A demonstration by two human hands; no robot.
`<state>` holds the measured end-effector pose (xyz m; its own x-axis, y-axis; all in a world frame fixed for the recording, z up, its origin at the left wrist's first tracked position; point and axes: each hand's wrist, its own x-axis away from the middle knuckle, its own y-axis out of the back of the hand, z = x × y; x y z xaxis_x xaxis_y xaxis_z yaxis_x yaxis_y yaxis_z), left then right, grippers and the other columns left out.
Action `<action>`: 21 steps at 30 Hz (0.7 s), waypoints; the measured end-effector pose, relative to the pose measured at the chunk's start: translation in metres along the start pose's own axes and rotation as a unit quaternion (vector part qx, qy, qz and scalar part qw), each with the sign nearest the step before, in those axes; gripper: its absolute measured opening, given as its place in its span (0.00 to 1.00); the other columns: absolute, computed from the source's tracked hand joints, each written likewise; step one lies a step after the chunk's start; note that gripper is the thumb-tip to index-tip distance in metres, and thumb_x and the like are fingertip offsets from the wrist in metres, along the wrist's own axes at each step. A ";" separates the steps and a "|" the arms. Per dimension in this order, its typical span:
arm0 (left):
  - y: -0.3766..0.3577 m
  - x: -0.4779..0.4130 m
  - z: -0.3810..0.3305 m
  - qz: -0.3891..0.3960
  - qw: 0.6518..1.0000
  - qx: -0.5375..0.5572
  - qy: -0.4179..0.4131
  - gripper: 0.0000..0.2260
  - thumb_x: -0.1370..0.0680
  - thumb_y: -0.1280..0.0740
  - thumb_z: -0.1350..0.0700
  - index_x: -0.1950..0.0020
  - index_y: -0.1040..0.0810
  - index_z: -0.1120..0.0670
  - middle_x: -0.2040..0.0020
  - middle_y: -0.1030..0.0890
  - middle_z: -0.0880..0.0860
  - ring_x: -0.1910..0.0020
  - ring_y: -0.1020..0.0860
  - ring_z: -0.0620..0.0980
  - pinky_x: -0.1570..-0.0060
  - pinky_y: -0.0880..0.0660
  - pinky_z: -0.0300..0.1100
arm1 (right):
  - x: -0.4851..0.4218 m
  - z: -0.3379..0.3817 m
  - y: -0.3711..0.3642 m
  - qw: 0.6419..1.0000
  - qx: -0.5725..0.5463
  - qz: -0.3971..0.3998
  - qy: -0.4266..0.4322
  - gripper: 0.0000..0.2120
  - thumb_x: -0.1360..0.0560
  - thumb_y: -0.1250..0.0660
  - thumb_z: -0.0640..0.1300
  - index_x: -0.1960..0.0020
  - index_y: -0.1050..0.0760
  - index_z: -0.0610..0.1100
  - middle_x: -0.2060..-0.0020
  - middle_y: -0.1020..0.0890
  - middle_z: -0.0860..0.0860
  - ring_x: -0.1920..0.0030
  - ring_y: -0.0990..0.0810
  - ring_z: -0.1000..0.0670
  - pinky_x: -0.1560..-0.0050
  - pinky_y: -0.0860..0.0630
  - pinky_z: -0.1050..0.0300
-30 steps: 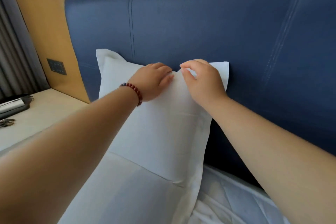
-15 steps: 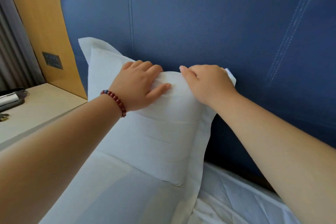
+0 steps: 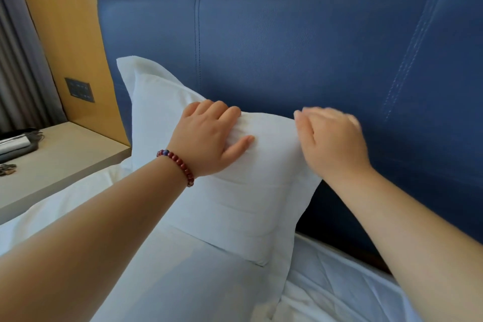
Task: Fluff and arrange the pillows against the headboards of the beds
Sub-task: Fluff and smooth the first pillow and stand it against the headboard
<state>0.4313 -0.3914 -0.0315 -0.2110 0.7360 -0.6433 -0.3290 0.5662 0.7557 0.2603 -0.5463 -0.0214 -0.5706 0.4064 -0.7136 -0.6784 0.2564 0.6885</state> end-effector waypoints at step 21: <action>-0.004 -0.006 0.051 -0.066 0.991 0.104 -0.060 0.19 0.20 0.49 0.53 0.46 0.21 0.60 0.56 0.19 0.55 0.57 0.23 0.57 0.51 0.29 0.48 | -0.070 0.094 -0.049 0.983 -0.045 0.179 0.023 0.26 0.18 0.57 0.60 0.63 0.30 0.47 0.64 0.26 0.51 0.58 0.27 0.44 0.59 0.34 0.52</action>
<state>0.4808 -0.3787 -0.0246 -0.0639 0.6828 -0.7278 -0.1469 0.7149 0.6836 0.3771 -0.5047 0.0069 -0.7985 0.4163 -0.4349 -0.4680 0.0251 0.8834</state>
